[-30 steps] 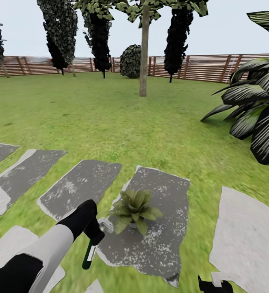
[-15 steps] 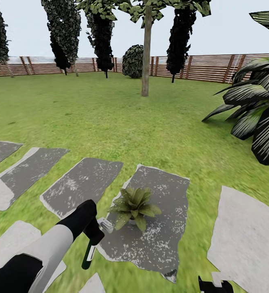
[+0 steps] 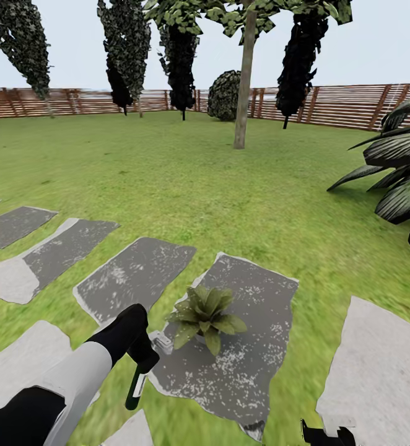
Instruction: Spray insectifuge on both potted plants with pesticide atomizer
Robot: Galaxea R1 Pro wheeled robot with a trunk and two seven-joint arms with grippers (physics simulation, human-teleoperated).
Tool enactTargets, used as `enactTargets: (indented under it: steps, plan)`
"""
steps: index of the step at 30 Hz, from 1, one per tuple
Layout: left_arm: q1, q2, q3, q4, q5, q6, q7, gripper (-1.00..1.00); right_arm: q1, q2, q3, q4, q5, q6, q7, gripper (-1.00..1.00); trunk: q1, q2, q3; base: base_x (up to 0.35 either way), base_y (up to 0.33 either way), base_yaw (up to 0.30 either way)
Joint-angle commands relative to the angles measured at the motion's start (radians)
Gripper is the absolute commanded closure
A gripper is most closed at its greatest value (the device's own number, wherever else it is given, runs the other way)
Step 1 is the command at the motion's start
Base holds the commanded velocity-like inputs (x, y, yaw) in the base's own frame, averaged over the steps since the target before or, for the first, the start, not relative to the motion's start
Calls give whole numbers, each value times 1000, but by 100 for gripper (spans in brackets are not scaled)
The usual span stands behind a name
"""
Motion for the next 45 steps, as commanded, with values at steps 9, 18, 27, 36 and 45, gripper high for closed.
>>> enactTargets:
  steps: [9, 18, 27, 36, 45]
  plan:
    - [0, 0, -1, -3, -11, 4, -11, 100, 0, 1, 4, 1, -3, -3, -3, -100, 0, 0, -1, -59, -227, 99]
    - [0, -2, -1, -3, -11, 4, -11, 100, 0, 1, 4, 1, -3, -3, -3, -100, 0, 0, -1, 147, -256, 272]
    - [-40, -14, -4, -4, -3, 39, -21, 100, 0, -2, 4, 2, -3, -3, -2, -100, 0, 0, -1, 190, -238, 115]
    - [-77, -9, -75, -5, -113, 39, -267, 100, 0, -1, 4, 1, -3, -3, -2, -100, 0, 0, -1, 198, -179, 2]
    - [-74, -19, -76, -5, -147, 40, -295, 100, 0, -1, 4, 1, -3, -3, -3, -100, 0, 0, -1, 13, -24, 236]
